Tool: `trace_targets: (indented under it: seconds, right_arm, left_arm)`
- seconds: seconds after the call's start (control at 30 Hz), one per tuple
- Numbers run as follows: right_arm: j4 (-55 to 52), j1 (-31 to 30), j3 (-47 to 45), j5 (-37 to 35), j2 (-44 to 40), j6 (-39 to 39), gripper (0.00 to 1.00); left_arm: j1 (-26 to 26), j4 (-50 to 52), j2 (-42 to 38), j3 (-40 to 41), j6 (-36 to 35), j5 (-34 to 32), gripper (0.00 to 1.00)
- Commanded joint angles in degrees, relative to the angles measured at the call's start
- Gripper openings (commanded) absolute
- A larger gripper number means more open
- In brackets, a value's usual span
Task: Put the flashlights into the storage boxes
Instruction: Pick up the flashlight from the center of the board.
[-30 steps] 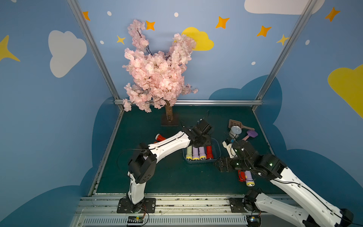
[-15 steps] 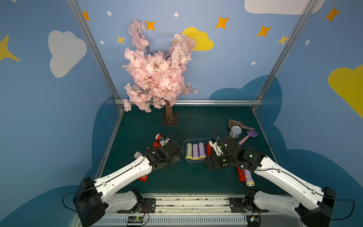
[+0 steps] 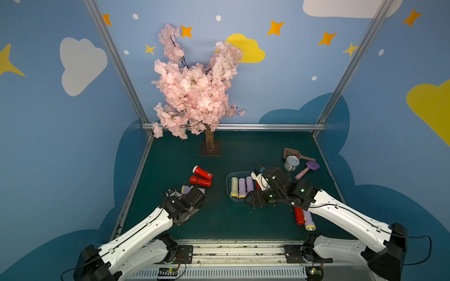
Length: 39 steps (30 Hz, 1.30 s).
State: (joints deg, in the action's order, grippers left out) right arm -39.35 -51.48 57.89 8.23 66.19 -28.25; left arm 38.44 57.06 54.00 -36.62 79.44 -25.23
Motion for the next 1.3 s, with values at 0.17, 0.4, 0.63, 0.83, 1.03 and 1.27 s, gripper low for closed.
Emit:
trace_targets:
  seconds: [0.17,0.4,0.63,0.83,1.03,1.27]
  right_arm:
    - [3.4,1.5,-2.9,2.4,-0.5,1.4,0.91]
    - [4.5,5.5,-5.3,6.1,-1.8,2.1,0.92]
    - [4.4,8.3,-5.9,8.4,-2.6,2.9,0.91]
    - [4.6,9.3,-6.0,9.6,-1.9,3.5,0.91]
    - [4.6,10.0,-6.2,10.0,-1.9,3.6,0.91]
    - [4.4,10.4,-6.1,10.3,-1.7,3.7,0.91]
  left_arm:
    - [-7.6,1.9,-0.5,1.7,0.6,2.8,0.65]
    - [-10.9,0.6,0.5,3.9,0.9,4.2,0.65]
    - [-13.3,-2.5,0.9,7.6,1.6,6.7,0.65]
    - [-15.2,-3.4,-0.3,9.0,1.3,6.4,0.65]
    - [-18.3,-6.5,-0.2,10.6,-0.8,7.8,0.65]
    - [-21.1,-9.5,1.4,11.8,-3.1,9.4,0.64]
